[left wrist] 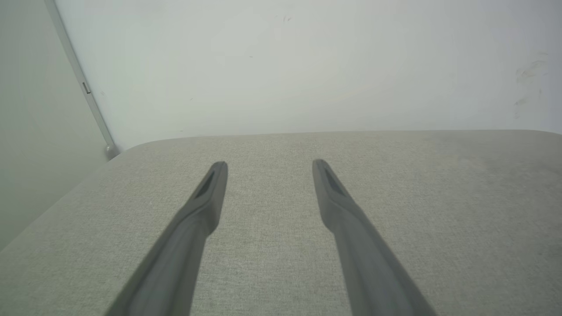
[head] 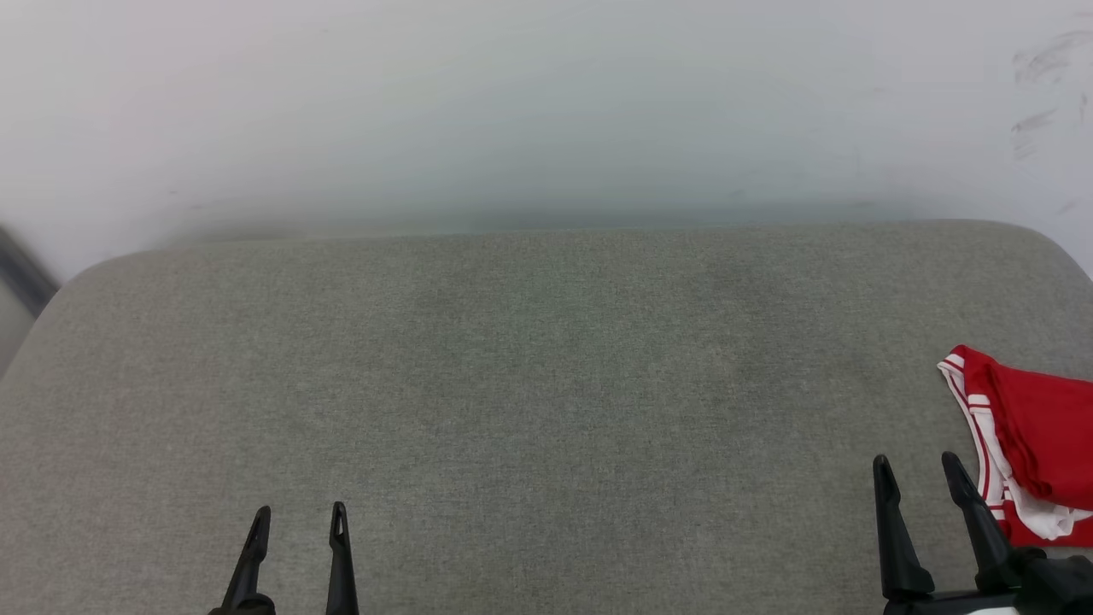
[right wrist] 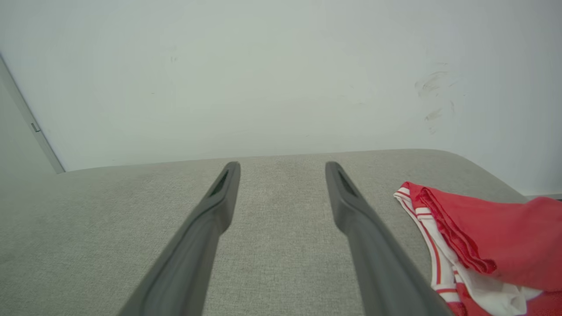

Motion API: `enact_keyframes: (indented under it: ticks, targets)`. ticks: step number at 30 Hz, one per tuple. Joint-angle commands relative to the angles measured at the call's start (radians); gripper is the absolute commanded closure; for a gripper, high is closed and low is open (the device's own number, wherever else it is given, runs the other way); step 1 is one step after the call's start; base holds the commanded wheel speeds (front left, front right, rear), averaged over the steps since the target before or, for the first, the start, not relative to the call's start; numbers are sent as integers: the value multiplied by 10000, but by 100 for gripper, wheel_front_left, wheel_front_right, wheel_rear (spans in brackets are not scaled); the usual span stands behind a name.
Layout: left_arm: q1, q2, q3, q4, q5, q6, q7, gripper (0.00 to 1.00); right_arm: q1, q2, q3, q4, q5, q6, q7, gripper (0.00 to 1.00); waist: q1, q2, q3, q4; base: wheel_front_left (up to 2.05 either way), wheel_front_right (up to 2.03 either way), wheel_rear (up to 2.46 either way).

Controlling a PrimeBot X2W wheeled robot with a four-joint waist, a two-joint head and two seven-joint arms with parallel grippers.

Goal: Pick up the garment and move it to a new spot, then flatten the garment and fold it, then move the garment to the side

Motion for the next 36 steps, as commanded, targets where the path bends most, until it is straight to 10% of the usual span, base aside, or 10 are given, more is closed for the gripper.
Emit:
enact_keyframes:
  ticks: [1, 5, 6, 36]
  targets:
    - [149, -16, 33, -15, -35, -32, -22, 0, 156, 44, -18, -60, 54, -8, -12, 0, 1, 0, 7, -7, 0, 0, 0]
    - [95, -25, 90, 46, -10, -89, -22, 0, 138, 45, 5, -48, 107, -8, -12, 0, 1, 0, 24, -16, 0, 0, 0]
    - [1, -15, 94, 48, 4, -84, 0, 100, 81, 0, 0, -17, 54, 0, 0, 100, 1, 0, 24, -16, 0, 0, 0]
    - [-1283, 253, 181, 1460, -5668, -743, 1001, 100, -854, -258, 101, 1082, 5339, -1, 1014, 100, 1, 0, 100, -52, 0, 0, 0]
